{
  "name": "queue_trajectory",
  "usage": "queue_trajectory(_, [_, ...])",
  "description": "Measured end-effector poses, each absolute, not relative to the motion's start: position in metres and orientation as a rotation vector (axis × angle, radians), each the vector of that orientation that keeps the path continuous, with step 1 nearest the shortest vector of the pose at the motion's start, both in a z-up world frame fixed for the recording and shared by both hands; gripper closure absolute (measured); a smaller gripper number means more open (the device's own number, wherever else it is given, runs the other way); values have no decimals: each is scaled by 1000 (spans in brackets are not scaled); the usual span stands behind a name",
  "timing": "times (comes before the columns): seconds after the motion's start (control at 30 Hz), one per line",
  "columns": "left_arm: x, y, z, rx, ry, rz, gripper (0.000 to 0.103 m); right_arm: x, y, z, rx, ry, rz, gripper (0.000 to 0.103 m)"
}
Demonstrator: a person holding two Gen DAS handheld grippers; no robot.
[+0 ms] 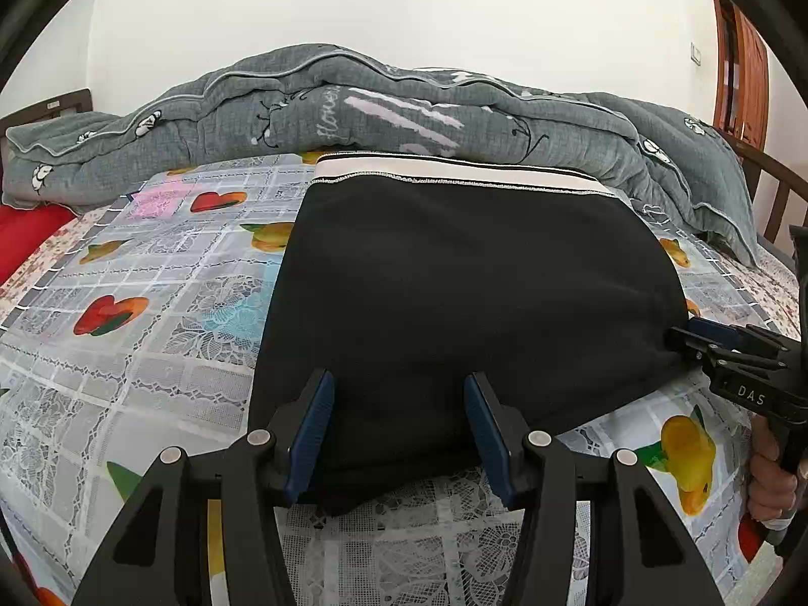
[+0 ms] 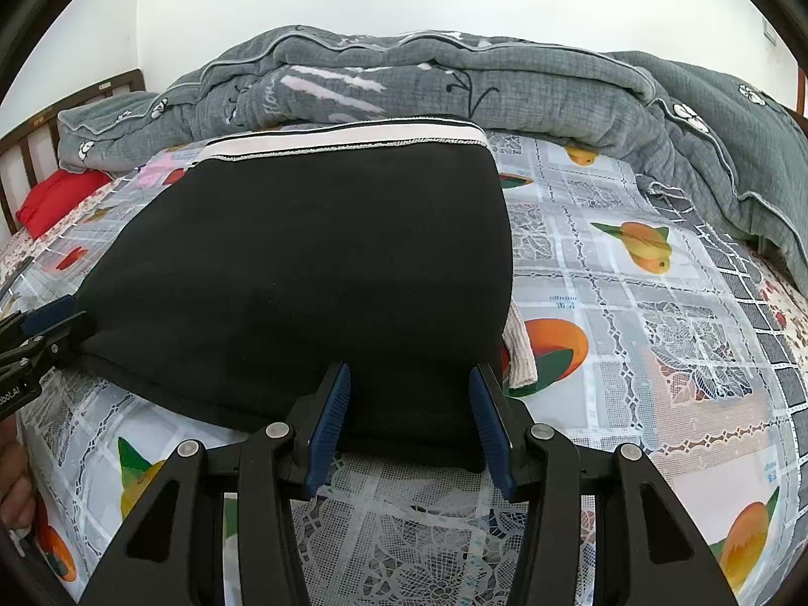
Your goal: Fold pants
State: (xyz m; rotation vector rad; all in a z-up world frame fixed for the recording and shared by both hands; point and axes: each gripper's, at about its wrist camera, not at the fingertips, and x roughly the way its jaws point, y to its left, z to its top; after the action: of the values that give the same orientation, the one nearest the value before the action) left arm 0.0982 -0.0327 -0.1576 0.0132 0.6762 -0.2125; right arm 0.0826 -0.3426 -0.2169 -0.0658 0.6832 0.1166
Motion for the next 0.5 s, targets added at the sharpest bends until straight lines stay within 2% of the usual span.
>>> queue_trajectory(0.5, [96,-30,-155,-24,675,-219,52,83,-345,-217,-43,693,127,54])
